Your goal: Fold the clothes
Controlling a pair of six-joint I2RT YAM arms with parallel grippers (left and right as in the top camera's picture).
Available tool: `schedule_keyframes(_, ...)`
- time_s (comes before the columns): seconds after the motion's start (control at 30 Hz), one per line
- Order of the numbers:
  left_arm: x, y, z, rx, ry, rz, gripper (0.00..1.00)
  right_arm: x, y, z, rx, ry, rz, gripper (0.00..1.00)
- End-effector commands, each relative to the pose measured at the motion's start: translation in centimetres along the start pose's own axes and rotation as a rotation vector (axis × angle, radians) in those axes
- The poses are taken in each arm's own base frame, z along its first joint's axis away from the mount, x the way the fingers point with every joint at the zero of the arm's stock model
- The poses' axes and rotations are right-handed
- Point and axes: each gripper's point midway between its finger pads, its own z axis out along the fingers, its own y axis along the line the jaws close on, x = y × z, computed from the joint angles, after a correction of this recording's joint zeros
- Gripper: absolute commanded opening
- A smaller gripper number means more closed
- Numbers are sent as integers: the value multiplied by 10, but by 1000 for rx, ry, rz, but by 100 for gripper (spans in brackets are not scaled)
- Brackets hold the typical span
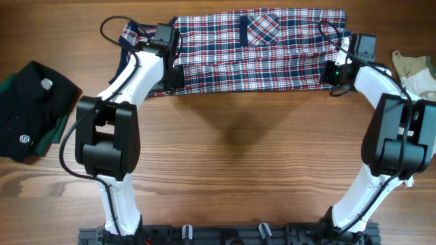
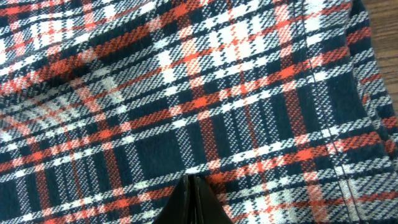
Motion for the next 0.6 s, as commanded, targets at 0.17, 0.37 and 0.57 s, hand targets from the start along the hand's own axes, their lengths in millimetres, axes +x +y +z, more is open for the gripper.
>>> schedule_keyframes(0.17,-36,63,25,-100,-99,-107,14,35,-28,24,123,110,-13,5)
schedule_keyframes(0.37,-48,90,36,-110,-131,-171,19,38,-28,23,123,122,-12,4)
schedule_keyframes(0.57,-56,113,31,-111,-157,-226,27,51,-44,19,217,172,20,10)
